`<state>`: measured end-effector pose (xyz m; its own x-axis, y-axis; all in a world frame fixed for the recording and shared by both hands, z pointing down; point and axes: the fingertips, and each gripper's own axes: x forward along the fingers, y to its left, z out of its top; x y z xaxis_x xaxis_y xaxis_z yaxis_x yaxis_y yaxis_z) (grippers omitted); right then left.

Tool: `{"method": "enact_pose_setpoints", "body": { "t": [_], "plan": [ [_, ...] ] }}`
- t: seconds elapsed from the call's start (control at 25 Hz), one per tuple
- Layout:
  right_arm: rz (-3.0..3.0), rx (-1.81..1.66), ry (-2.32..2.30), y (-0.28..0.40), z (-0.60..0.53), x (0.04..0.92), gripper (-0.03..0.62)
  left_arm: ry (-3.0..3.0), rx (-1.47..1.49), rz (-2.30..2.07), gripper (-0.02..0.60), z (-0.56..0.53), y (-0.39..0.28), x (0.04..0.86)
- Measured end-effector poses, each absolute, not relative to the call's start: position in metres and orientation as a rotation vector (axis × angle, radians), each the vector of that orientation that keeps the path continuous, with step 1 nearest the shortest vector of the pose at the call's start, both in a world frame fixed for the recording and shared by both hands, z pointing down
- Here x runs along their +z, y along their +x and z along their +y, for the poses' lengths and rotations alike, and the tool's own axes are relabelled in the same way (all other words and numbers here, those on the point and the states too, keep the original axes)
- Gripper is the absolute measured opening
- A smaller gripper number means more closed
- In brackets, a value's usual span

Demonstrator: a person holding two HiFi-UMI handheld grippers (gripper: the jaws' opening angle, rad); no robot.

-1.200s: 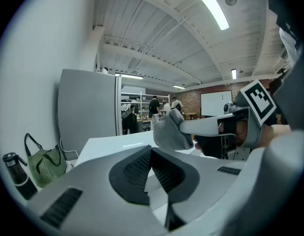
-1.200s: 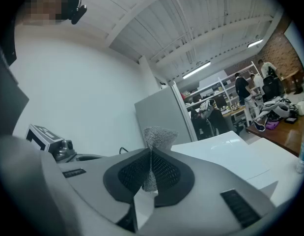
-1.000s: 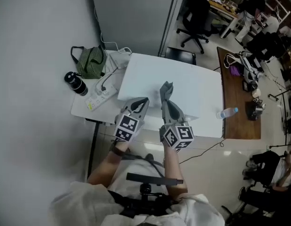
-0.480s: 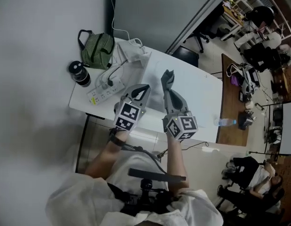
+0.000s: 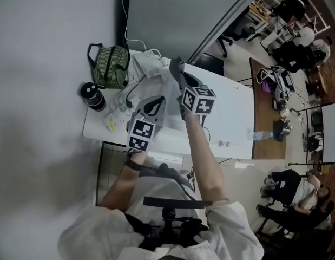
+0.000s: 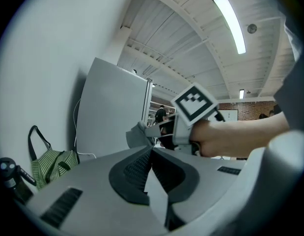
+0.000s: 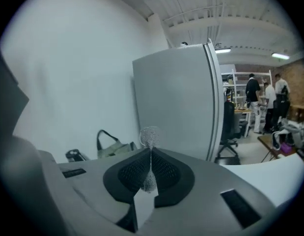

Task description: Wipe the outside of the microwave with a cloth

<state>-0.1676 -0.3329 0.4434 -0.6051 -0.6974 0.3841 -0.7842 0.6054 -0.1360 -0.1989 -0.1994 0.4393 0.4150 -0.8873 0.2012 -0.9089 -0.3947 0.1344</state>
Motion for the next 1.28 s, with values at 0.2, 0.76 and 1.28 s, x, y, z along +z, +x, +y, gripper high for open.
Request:
{"method": "enact_pose_setpoints", "body": {
  "t": [0.2,0.76,1.28],
  "plan": [
    [-2.378,0.485,1.293,-0.112,-0.361,0.472,0.006,2.466,0.14,-1.646,0.023,-0.2,-0.192,0.421],
    [-2.111,0.471,1.741,0.221,-0.356,0.474,0.006,2.538,0.237,-1.571,0.023,-0.203,-0.088,0.408],
    [-1.941,0.47,1.634,0.303,-0.33,0.489,0.006,2.562,0.241,-1.548,0.023,-0.18,-0.057,0.403]
  ]
}}
